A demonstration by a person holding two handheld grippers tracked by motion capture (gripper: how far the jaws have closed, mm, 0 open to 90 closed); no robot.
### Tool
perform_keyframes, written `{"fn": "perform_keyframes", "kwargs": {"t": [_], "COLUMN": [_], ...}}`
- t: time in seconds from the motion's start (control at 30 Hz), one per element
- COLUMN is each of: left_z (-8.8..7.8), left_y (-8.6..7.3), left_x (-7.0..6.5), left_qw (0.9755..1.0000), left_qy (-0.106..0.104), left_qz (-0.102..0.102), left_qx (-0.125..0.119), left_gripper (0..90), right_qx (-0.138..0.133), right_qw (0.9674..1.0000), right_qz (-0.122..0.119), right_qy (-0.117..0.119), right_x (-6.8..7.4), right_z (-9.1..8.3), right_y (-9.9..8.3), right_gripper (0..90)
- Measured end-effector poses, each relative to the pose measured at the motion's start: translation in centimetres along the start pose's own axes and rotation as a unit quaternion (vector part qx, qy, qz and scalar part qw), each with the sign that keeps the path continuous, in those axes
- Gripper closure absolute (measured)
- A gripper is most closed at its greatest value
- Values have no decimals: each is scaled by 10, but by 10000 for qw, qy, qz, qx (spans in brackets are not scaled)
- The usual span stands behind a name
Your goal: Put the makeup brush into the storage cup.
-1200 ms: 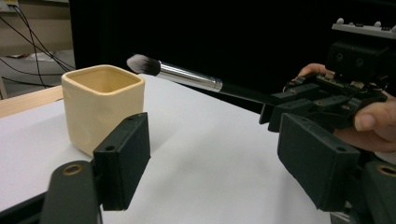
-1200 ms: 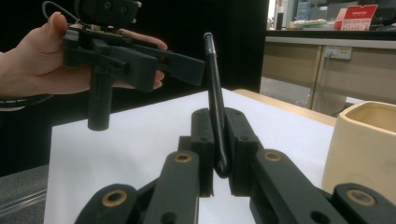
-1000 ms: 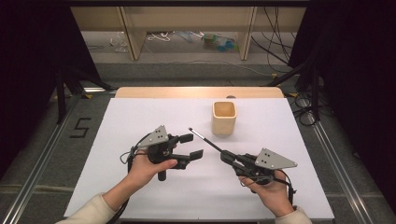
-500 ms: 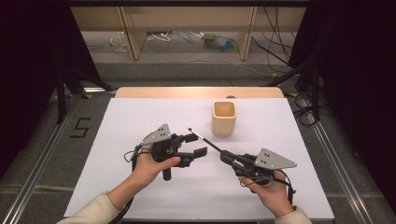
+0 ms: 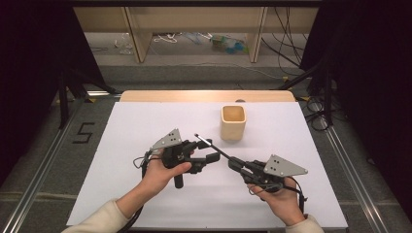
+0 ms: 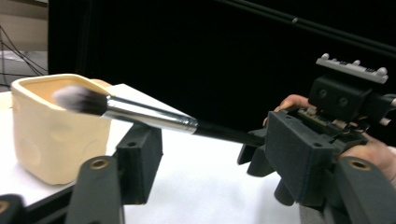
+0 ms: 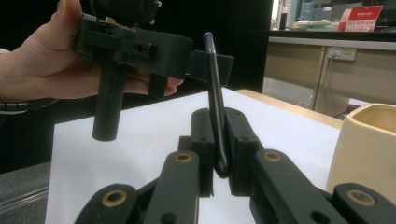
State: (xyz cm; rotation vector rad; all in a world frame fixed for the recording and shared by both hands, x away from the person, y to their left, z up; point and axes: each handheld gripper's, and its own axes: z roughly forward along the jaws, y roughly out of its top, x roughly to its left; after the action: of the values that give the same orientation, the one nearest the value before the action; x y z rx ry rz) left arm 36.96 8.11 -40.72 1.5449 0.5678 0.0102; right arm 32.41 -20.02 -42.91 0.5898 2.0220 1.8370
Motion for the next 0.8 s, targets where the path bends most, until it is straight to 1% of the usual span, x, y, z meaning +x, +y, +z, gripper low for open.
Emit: {"fn": "perform_keyframes", "kwargs": {"t": [0.03, 0.07, 0.13, 0.17, 0.2, 0.23, 0.27, 0.3, 0.33, 0.37, 0.4, 0.43, 0.47, 0.53, 0.57, 0.6, 0.63, 0.67, 0.7, 0.73, 0.77, 0.8], "left_z": [1, 1, 1, 1, 1, 1, 1, 1, 1, 1, 1, 1, 1, 1, 0, 0, 0, -1, -1, -1, -1, -1], "left_y": [0, 0, 0, 0, 0, 0, 0, 0, 0, 0, 1, 1, 1, 1, 1, 1, 1, 2, 2, 2, 3, 3], "left_x": [1, 0, 0, 0, 0, 0, 0, 0, -1, -1, 1, 1, 1, 1, 1, 2, 2, 1, 1, -1, -2, -3], "left_qw": [9999, 10000, 10000, 10000, 10000, 9999, 9999, 9998, 9997, 9997, 9997, 9997, 9995, 9993, 9991, 9991, 9991, 9989, 9988, 9987, 9986, 9984], "left_qy": [-96, -35, -39, -39, -61, -105, -105, -72, -51, -34, -124, -127, -145, -131, -96, -128, -128, -192, -217, -240, -286, -309], "left_qz": [96, -16, -18, -18, -62, -48, -48, -115, -161, -185, -94, -101, -129, -201, -285, -241, -241, -220, -202, -183, -159, -180], "left_qx": [-6, 5, -6, -6, -35, -68, -68, -122, -154, -174, -196, -206, -241, -285, -305, -326, -326, -370, -391, -414, -423, -439], "left_gripper": [389, 398, 416, 427, 437, 442, 453, 463, 475, 494, 510, 526, 546, 585, 602, 629, 650, 674, 688, 704, 719, 736], "right_qx": [79, -25, -16, 32, 98, 86, 90, 87, 30, 38, 29, 41, 173, 215, 208, 173, 211, 244, 293, 241, 297, 285], "right_qw": [10000, 10000, 10000, 10000, 9999, 10000, 10000, 9999, 10000, 10000, 10000, 10000, 9998, 9997, 9997, 9997, 9997, 9996, 9994, 9996, 9993, 9993], "right_qz": [-10, -1, -13, -2, -13, -12, -21, -60, -71, -79, -76, -71, -90, -121, -119, -145, -135, -164, -172, -156, -180, -214], "right_qy": [-9, -8, -9, -26, -25, -32, -14, -20, 18, -4, 13, 15, 10, 14, 21, -6, 17, 56, 41, -7, 108, 89], "right_x": [0, 1, 1, 1, 2, 2, 2, 2, 2, 2, 2, 2, 3, 3, 3, 3, 4, 3, 4, 5, 5, 5], "right_z": [-1, 1, 1, 0, 0, 0, 1, 1, 2, 2, 3, 3, 1, 1, 2, 3, 4, 4, 5, 7, 7, 9], "right_y": [0, 0, 0, 0, 0, 0, -1, -1, -1, -1, -1, -2, -1, -1, -2, -3, -3, -4, -5, -6, -6, -7], "right_gripper": [839, 840, 840, 840, 840, 840, 840, 840, 840, 840, 840, 840, 840, 840, 840, 840, 839, 839, 839, 839, 838, 837]}}
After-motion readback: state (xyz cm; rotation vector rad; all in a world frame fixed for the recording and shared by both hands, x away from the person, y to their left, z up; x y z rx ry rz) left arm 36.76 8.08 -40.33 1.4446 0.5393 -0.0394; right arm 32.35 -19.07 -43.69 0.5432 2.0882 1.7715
